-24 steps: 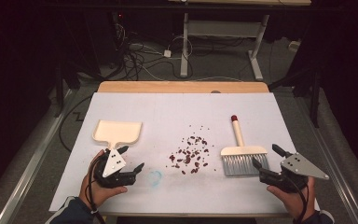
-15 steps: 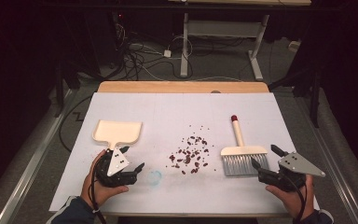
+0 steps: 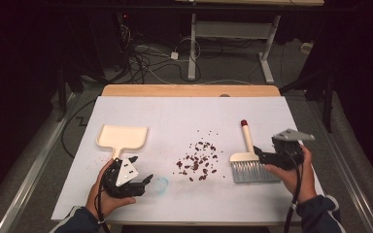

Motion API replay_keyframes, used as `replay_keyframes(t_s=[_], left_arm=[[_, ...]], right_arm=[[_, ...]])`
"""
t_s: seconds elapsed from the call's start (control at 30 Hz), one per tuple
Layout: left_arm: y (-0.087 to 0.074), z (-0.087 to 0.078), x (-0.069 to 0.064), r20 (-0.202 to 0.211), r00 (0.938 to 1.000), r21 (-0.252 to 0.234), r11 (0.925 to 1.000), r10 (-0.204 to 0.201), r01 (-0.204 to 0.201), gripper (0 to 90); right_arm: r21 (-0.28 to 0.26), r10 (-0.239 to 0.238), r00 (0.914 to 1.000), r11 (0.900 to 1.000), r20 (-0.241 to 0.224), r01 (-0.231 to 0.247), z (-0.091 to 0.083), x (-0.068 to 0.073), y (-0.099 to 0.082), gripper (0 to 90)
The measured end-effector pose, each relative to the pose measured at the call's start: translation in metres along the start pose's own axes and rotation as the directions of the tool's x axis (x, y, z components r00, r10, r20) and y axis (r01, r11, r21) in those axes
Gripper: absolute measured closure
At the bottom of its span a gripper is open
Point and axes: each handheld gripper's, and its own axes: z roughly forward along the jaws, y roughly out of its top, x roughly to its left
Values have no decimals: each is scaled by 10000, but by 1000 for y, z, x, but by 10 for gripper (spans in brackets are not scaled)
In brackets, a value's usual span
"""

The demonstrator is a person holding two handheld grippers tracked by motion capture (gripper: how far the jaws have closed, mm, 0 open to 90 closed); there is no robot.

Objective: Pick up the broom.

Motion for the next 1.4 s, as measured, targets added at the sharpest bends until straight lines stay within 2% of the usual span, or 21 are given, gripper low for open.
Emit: replay_keyframes(t_s=[0.03, 0.13, 0.2, 0.27, 0.3, 0.33, 0.37, 0.43, 0.47, 0.5, 0.57, 0.63, 0.7, 0.77, 0.83, 0.93, 1.07, 1.17, 1.23, 1.33, 1.4], left_arm=[[1, 1, 0, 31, 10000, 5, 10000, 14, -14, 228], [0, 2, -1, 93, 9999, 89, 9999, 49, -50, 228], [-1, 2, -2, 103, 9999, 193, 9997, 128, -130, 228], [-1, 2, -2, 110, 9998, 214, 9996, 155, -157, 228], [-2, 2, -2, 122, 9998, 212, 9997, 144, -147, 228], [-2, 2, -2, 122, 9998, 212, 9997, 144, -147, 228], [-2, 2, -2, 126, 9998, 234, 9996, 161, -164, 228], [-3, 1, -2, 149, 9998, 275, 9995, 158, -162, 228], [-4, 1, -2, 159, 9997, 292, 9994, 200, -205, 228], [-4, 0, -2, 161, 9997, 287, 9994, 207, -211, 228], [-5, 0, -2, 179, 9996, 306, 9992, 236, -241, 228], [-5, 0, -2, 207, 9995, 317, 9992, 252, -258, 228], [-5, 0, -1, 294, 9995, 303, 9995, 112, -121, 228], [-5, 1, -1, 310, 9995, 321, 9994, 110, -120, 228], [-5, 2, -1, 357, 9993, 347, 9993, 142, -155, 228], [-3, 4, -1, 466, 9988, 380, 9991, 148, -166, 228], [-2, 6, -1, 454, 9986, 338, 9990, 262, -278, 228], [-2, 5, -1, 453, 9988, 333, 9992, 211, -226, 228], [-2, 5, -1, 406, 9990, 345, 9992, 187, -201, 228], [-2, 3, 0, 386, 9992, 265, 9996, 78, -88, 228], [-3, 0, 0, 293, 9995, 146, 9999, -69, 65, 228]], right_arm=[[385, 143, 9999, 9992, -83, -140, 10, -3, 8, 286], [1319, 89, 9998, 9912, 178, -112, 35, -5, 23, 318], [1914, 458, 9989, 9804, 132, -475, 53, -8, 31, 325], [2649, 565, 9979, 9623, 301, -625, 70, -9, 38, 339], [3055, 639, 9970, 9493, 427, -739, 79, -10, 40, 359], [3291, 732, 9968, 9409, 334, -802, 85, -10, 40, 375], [3710, 828, 9962, 9246, 254, -863, 93, -9, 41, 386], [4184, 461, 9976, 9060, 523, -638, 105, -8, 39, 466], [4337, 427, 9979, 8991, 483, -595, 109, -7, 38, 481], [4192, 727, 9967, 9043, 347, -806, 109, -9, 39, 506], [4276, 879, 9957, 8993, 293, -919, 111, -10, 41, 555], [4178, 1086, 9931, 9010, 433, -1167, 111, -9, 41, 628], [4163, 1191, 9916, 9000, 507, -1294, 111, -9, 41, 636], [4137, 1367, 9885, 8978, 639, -1509, 112, -8, 42, 653], [4115, 1350, 9881, 8984, 735, -1534, 112, -7, 42, 671], [3916, 1444, 9857, 9049, 868, -1670, 112, -5, 41, 699], [3695, 1360, 9872, 9158, 833, -1573, 110, -4, 38, 703], [3355, 1439, 9877, 9290, 611, -1561, 107, -5, 35, 705], [2971, 1280, 9905, 9450, 494, -1369, 101, -4, 33, 706], [2078, 1122, 9933, 9713, 277, -1155, 87, -1, 30, 707], [1318, 1160, 9932, 9844, 112, -1164, 73, -3, 27, 707]])
